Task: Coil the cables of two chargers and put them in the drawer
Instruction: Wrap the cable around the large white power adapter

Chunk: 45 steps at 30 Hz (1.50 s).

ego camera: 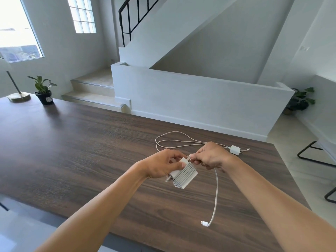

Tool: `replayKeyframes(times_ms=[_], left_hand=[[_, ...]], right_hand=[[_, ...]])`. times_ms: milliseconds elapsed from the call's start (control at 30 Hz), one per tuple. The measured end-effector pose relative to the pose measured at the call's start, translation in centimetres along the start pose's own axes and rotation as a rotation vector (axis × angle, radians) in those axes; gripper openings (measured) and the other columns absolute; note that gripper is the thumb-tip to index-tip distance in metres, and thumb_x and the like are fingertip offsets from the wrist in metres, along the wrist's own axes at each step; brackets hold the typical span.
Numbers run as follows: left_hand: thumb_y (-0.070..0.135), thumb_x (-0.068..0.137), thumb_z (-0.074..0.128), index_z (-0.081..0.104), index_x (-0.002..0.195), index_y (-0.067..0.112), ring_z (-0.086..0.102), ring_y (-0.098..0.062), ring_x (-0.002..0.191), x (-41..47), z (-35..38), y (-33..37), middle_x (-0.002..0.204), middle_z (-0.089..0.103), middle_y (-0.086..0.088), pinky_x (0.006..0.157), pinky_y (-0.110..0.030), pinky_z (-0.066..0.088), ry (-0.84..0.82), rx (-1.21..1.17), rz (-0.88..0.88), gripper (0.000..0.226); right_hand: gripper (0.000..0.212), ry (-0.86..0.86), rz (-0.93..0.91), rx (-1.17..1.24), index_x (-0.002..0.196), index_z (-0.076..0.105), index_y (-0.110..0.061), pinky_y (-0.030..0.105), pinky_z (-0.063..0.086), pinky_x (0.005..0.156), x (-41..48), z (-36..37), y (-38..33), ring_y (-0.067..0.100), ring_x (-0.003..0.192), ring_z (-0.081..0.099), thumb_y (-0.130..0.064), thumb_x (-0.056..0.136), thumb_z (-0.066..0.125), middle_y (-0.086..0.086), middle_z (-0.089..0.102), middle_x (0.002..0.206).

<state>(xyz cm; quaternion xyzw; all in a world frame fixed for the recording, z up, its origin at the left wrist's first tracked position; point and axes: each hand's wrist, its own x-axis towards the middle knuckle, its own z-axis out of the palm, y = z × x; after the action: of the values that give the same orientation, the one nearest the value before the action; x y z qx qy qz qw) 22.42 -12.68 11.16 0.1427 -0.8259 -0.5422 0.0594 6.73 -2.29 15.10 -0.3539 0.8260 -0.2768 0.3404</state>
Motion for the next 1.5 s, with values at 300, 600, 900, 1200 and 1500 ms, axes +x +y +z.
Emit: replayKeyframes(times_ms=[300, 600, 900, 1200, 1500], left_hand=[[0.019, 0.093, 0.061, 0.055, 0.115, 0.009, 0.059, -0.015, 0.072, 0.1, -0.3, -0.8, 0.099, 0.06, -0.003, 0.058, -0.029, 0.049, -0.022, 0.033, -0.066, 0.025], [0.022, 0.094, 0.06, 0.057, 0.119, 0.01, 0.062, -0.011, 0.078, -0.2, -0.5, -2.2, 0.104, 0.063, -0.004, 0.06, -0.022, 0.049, -0.018, 0.006, -0.059, 0.028], [0.015, 0.099, 0.05, 0.052, 0.119, 0.0, 0.06, -0.014, 0.07, -0.2, -0.4, -3.6, 0.091, 0.062, -0.006, 0.057, -0.03, 0.051, 0.141, -0.218, -0.163, 0.025], [0.02, 0.098, 0.052, 0.054, 0.108, 0.011, 0.062, -0.014, 0.07, 0.8, 0.4, -3.7, 0.096, 0.061, -0.009, 0.052, -0.028, 0.051, 0.251, -0.196, -0.193, 0.013], [0.02, 0.098, 0.052, 0.056, 0.107, 0.003, 0.062, -0.016, 0.065, 1.9, 1.5, -3.3, 0.089, 0.065, -0.011, 0.048, -0.029, 0.051, 0.513, -0.414, -0.28, 0.019]], right_hand=[[0.028, 0.025, -0.013, -0.181, 0.081, 0.076, -0.005, 0.024, 0.039, 0.051, 0.0, -0.1, -1.7, 0.013, 0.051, 0.046, -0.03, 0.089, 0.067, -0.001, 0.066, 0.065], [0.03, 0.097, -0.019, -0.296, 0.071, 0.069, -0.013, 0.02, 0.036, 0.047, -0.3, 0.6, -1.5, 0.005, 0.038, 0.043, -0.035, 0.09, 0.064, -0.011, 0.051, 0.039], [0.032, 0.203, -0.068, -0.071, 0.061, 0.068, -0.017, 0.021, 0.037, 0.051, -0.3, 1.3, 0.1, 0.006, 0.046, 0.048, -0.032, 0.089, 0.066, -0.008, 0.057, 0.048], [0.03, 0.242, -0.121, -0.029, 0.074, 0.076, -0.011, 0.018, 0.04, 0.054, -1.0, 2.3, 0.6, 0.007, 0.055, 0.054, -0.032, 0.09, 0.064, -0.001, 0.069, 0.066], [0.036, 0.364, -0.37, -0.014, 0.059, 0.062, -0.008, 0.022, 0.037, 0.05, -3.5, 5.7, 1.2, 0.004, 0.039, 0.042, -0.024, 0.091, 0.06, -0.005, 0.055, 0.047]])
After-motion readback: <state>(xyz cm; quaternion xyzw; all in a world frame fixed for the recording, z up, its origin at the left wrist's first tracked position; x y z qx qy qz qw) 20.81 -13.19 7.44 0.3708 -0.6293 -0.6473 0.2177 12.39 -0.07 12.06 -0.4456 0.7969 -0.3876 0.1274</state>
